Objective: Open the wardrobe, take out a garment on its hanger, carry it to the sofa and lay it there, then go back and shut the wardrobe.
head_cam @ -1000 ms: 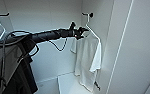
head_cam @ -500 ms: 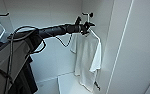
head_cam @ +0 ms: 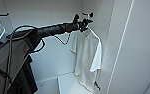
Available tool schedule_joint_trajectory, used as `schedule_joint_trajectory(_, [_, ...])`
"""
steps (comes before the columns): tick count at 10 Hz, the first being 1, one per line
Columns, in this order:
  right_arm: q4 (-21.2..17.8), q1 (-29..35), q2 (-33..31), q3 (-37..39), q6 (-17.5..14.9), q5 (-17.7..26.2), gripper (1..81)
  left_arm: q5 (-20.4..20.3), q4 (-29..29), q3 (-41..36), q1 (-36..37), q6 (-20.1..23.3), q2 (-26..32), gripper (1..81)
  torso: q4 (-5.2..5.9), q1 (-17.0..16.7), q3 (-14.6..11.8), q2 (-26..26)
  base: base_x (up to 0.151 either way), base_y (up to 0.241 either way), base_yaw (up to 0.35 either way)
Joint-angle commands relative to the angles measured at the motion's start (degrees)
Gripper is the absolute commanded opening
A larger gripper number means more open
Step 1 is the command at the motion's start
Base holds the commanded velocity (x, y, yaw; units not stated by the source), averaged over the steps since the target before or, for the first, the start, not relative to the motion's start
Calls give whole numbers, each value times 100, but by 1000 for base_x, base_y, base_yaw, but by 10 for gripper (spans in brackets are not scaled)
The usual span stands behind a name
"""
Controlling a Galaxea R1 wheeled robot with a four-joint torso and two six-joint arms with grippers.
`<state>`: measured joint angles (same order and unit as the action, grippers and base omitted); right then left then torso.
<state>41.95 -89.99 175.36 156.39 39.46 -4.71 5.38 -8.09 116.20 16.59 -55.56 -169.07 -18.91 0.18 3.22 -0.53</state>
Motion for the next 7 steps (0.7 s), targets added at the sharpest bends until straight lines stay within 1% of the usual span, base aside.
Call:
schedule_joint_trajectory(1, [-2,205,89,-49,-9,260,811,-125,238,149,1069,2,-171,811,0,0,0,0,0,0,0])
schedule_joint_trajectory(2, [-2,187,124,-40,-9,260,811,-221,282,236,1061,2,-241,811,0,0,0,0,0,0,0])
schedule_joint_trajectory(5, [-11,179,116,-40,-9,260,811,-221,422,535,920,2,-408,811,0,-2,0,0,0,0,0])
schedule_joint_trajectory(7, [-11,187,124,-40,-9,260,811,-186,519,579,788,2,-409,811,0,-2,0,0,0,0,0])
